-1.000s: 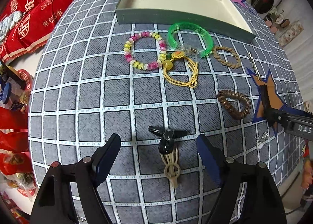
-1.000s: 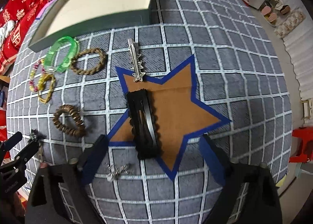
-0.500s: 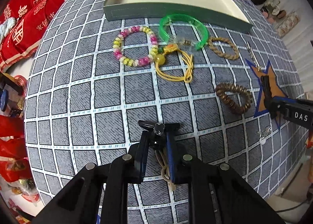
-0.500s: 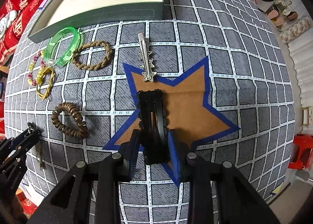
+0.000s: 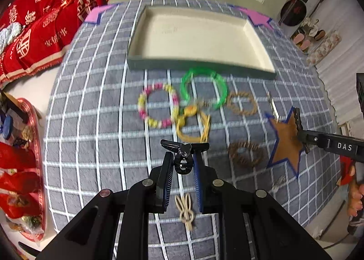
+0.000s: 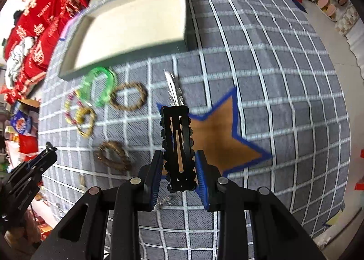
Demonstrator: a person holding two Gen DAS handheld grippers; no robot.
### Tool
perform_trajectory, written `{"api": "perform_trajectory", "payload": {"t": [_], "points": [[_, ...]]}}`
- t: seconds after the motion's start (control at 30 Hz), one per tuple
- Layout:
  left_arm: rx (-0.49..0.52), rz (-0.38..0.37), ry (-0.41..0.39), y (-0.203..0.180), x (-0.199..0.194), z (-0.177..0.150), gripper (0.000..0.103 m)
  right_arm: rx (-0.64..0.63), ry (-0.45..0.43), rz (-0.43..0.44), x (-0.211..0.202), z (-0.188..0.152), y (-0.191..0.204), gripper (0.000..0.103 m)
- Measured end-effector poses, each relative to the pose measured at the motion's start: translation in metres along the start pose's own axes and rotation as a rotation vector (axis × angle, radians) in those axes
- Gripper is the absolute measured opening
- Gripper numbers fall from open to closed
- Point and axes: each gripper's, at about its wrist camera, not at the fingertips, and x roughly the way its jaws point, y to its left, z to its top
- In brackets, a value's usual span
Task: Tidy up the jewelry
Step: 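Carry both held clips up and over the white tray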
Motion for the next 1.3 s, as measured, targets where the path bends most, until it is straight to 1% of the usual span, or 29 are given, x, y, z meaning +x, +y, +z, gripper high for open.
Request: {"api": "perform_trajectory", "payload": {"t": [0.03, 0.1, 0.17, 0.2, 0.23, 0.37, 0.5, 0.57, 0.7, 0.97, 1.13, 1.23, 1.3], "points": [[-0.002, 0.004, -0.007, 0.000, -0.002, 0.005, 0.026, -0.007, -0.009, 0.011, -0.004, 0.008, 0.003, 0.032], [-0.009, 0.003, -0.029, 0.001, -0.007, 0.022, 0.026, -0.021, -0.031, 0.029, -0.013, 0.007, 0.006, 0.032], [-0.016, 0.000, -0.051, 0.000, -0.011, 0.036, 0.026, -0.034, -0.054, 0.050, -0.026, 0.015, 0.005, 0.032], [-0.020, -0.004, -0.062, -0.001, -0.012, 0.049, 0.026, -0.038, -0.061, 0.061, -0.030, 0.023, 0.004, 0.032], [-0.021, -0.003, -0.070, -0.001, -0.011, 0.053, 0.026, -0.042, -0.068, 0.073, -0.034, 0.033, 0.006, 0.032], [-0.020, 0.016, -0.111, -0.003, -0.007, 0.094, 0.026, -0.067, -0.086, 0.102, -0.042, 0.070, 0.009, 0.032], [-0.033, 0.026, -0.128, -0.004, 0.008, 0.128, 0.026, -0.100, -0.098, 0.111, -0.037, 0.103, 0.017, 0.032], [-0.045, 0.036, -0.123, -0.003, 0.022, 0.145, 0.026, -0.104, -0.095, 0.119, -0.029, 0.123, 0.021, 0.032], [-0.069, 0.058, -0.107, 0.000, 0.050, 0.168, 0.026, -0.111, -0.087, 0.123, -0.011, 0.153, 0.025, 0.032], [-0.067, 0.120, -0.067, 0.002, 0.107, 0.203, 0.026, -0.124, -0.052, 0.103, 0.040, 0.206, 0.034, 0.032], [-0.040, 0.157, -0.040, -0.002, 0.133, 0.211, 0.026, -0.125, -0.022, 0.088, 0.065, 0.217, 0.033, 0.031], [-0.036, 0.172, -0.027, -0.003, 0.142, 0.210, 0.026, -0.128, 0.000, 0.071, 0.078, 0.219, 0.033, 0.032], [-0.022, 0.176, -0.042, -0.005, 0.142, 0.209, 0.026, -0.138, -0.013, 0.069, 0.078, 0.219, 0.034, 0.032]]}}
